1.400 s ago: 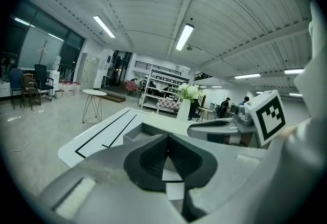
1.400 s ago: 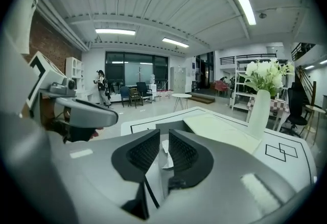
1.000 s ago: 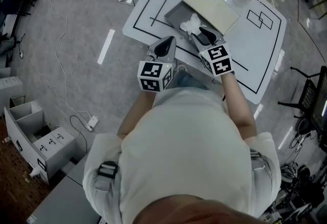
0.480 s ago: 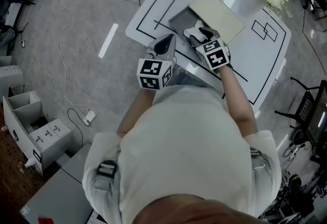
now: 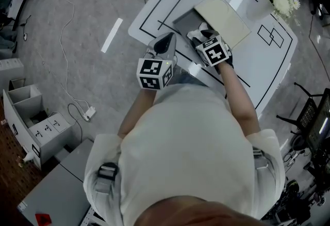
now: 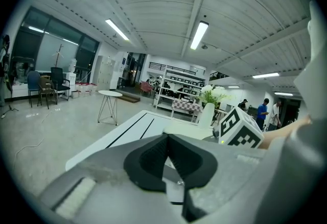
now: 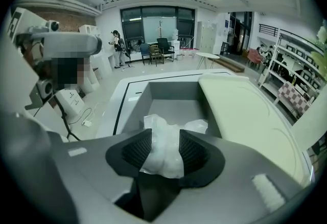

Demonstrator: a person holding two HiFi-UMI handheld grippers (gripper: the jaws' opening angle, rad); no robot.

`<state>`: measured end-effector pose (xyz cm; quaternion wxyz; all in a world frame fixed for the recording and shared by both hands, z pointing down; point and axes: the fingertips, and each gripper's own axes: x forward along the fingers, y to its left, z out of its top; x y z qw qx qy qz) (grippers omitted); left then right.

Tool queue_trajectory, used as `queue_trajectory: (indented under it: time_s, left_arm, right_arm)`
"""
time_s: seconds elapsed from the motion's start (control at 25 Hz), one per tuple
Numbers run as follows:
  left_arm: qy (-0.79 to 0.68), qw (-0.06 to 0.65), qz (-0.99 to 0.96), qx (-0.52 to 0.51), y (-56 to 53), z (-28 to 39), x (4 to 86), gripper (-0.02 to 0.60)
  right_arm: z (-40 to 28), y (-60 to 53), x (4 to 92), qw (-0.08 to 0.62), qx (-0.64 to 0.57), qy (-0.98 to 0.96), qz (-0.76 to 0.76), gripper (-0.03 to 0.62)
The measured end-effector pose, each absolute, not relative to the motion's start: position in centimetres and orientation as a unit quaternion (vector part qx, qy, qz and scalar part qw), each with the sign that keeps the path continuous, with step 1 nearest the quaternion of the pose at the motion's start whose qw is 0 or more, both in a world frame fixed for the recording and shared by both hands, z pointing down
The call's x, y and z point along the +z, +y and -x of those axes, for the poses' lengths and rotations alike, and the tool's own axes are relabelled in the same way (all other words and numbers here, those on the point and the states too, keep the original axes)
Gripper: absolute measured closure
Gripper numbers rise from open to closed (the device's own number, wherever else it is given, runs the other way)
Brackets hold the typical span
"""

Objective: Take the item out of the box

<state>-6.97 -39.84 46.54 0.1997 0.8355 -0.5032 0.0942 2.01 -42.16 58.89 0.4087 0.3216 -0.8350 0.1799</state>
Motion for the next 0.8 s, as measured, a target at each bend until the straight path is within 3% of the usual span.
queue_trajectory:
  time_s: [0.16,0.24,0.44,0.8]
  left_arm:
    - [-0.507,0.2,-0.833,0.094,-40.1,7.1,46.6,0.581]
    - [-0.507,0.199,-0.833,0.093,-40.2,6.9,46.5,0.581]
    - [-0.506,0.199,-0.834,0.095,-39.9,6.8,46.7,0.581]
    - [-0.504,0.197,-0.836,0.096,-39.0,6.9,46.5,0.581]
  right_arm:
    - [-2.1,-42.3,58.9,0.414,0.183,-0.833,-0.319,0.446]
    - [-2.3,-42.5,59.0,0.417,0.181,-0.83,-0.323,0.526]
    - [-2.5,-42.9,58.7,0.417,0.16,-0.832,-0.331,0.573]
    - [-3.6,-42.4,57.2,0.401,0.142,-0.834,-0.352,0.582]
